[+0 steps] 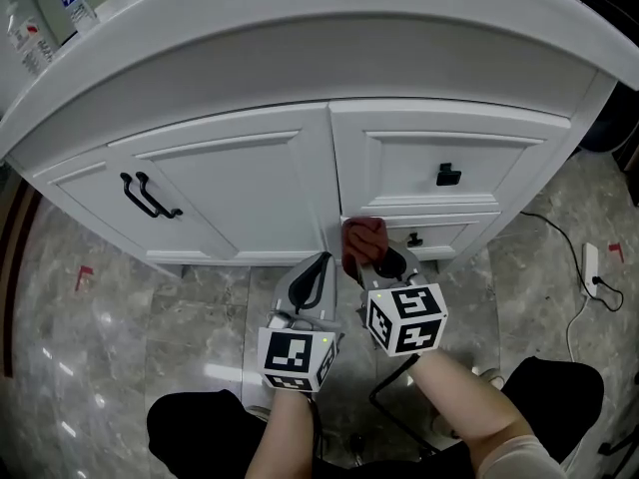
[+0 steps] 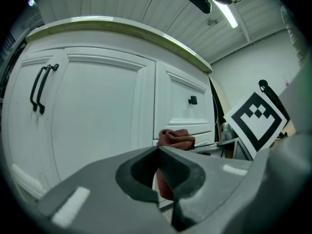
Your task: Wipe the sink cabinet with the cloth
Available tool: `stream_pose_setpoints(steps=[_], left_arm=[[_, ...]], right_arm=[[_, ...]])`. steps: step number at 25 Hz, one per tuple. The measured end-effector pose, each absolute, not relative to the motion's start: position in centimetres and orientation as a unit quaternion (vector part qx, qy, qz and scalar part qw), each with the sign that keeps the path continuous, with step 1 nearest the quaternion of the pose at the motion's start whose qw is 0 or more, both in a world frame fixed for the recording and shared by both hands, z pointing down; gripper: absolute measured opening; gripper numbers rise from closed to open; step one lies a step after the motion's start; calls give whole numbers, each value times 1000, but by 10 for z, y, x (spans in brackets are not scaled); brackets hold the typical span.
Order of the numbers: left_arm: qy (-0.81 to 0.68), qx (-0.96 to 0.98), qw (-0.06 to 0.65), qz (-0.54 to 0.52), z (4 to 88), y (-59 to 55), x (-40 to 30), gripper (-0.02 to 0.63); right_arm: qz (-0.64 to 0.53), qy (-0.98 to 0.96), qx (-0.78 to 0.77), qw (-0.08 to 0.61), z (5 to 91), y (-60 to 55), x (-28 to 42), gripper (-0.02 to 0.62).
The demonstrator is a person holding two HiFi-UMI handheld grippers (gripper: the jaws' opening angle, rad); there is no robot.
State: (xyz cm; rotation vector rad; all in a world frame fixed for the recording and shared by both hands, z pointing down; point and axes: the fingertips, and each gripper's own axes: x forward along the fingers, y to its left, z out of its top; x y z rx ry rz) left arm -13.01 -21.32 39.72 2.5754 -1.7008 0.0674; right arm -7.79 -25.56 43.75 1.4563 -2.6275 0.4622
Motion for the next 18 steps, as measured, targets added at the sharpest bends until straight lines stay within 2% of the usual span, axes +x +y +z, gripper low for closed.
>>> stream_pose_setpoints(steps=[7, 18], left_arm=[[-544, 838, 37, 21, 407, -208, -120, 1], [-530, 847, 44, 14, 412, -214, -102, 0]], right_arm=[[169, -861, 475, 63, 456, -264, -92, 81], [155, -839, 513, 88, 468, -275, -41, 83]])
